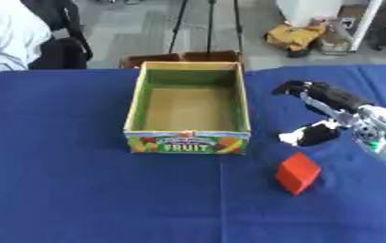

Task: Pick up objects on the table and place them in the box.

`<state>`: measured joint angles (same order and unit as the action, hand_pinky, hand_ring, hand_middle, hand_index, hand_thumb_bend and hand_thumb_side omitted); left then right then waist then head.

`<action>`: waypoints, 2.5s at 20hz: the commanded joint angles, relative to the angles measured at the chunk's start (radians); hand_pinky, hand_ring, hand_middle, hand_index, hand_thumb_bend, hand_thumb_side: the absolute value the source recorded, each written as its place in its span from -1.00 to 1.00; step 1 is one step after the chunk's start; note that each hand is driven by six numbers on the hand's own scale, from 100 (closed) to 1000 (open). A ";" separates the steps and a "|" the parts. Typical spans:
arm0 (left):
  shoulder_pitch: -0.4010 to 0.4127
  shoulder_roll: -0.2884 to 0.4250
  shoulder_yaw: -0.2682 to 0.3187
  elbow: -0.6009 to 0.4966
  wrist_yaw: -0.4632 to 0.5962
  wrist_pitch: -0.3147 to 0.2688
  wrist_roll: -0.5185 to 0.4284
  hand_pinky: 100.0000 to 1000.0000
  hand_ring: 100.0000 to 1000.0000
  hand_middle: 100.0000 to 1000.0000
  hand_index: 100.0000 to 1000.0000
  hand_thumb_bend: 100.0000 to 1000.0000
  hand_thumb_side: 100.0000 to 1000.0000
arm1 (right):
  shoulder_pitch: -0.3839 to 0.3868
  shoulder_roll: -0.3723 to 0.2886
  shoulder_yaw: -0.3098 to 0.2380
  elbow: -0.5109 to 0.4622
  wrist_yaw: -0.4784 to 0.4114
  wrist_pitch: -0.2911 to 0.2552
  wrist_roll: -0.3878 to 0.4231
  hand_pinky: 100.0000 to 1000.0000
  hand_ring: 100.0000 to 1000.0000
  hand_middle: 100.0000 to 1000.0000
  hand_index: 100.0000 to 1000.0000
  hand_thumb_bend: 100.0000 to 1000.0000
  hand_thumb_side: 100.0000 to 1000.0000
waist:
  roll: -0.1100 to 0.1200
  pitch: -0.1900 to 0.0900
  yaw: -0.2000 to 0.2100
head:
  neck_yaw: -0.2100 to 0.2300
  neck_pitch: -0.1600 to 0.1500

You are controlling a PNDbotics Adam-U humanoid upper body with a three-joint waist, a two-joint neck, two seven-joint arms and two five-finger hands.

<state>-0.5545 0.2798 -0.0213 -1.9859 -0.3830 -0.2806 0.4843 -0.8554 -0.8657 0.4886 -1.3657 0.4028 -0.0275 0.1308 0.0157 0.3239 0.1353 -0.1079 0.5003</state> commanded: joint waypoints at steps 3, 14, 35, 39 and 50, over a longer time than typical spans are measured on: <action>-0.003 0.023 0.004 -0.014 -0.004 0.005 -0.001 0.56 0.75 0.70 0.91 -1.00 0.91 | -0.049 -0.045 -0.100 -0.103 -0.020 0.066 0.077 0.65 0.84 0.70 0.95 -0.34 -0.02 | -0.017 -0.039 -0.004 | 0.007 0.001; -0.003 0.029 0.004 -0.014 -0.008 0.005 -0.001 0.56 0.75 0.70 0.91 -1.00 0.91 | 0.069 -0.173 -0.091 -0.293 -0.089 0.072 0.239 0.64 0.87 0.76 0.97 0.09 -0.14 | -0.025 -0.040 -0.010 | 0.016 0.002; -0.004 0.027 0.005 -0.014 -0.007 0.010 -0.005 0.56 0.75 0.70 0.91 -1.00 0.90 | 0.223 -0.267 -0.181 -0.540 -0.175 0.000 0.772 0.75 0.98 0.87 1.00 -0.52 -0.43 | -0.013 -0.042 -0.019 | 0.027 0.001; -0.004 0.026 0.005 -0.014 -0.006 0.011 -0.006 0.56 0.75 0.70 0.91 -1.00 0.90 | 0.223 -0.258 -0.182 -0.527 -0.154 0.020 0.776 0.74 0.96 0.87 1.00 -0.66 -0.49 | -0.009 -0.041 -0.017 | 0.025 -0.001; -0.007 0.023 0.004 -0.014 -0.004 0.012 -0.006 0.56 0.75 0.69 0.90 -1.00 0.90 | 0.190 -0.224 -0.164 -0.471 -0.127 0.032 0.776 0.72 0.95 0.86 1.00 -0.31 -0.41 | -0.006 -0.034 -0.013 | 0.016 -0.004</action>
<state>-0.5474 0.2820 -0.0210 -1.9859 -0.3873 -0.2700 0.4784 -0.6506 -1.0722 0.3332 -1.8417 0.2681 0.0019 0.9073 0.0044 0.3204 0.1226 -0.0880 0.5006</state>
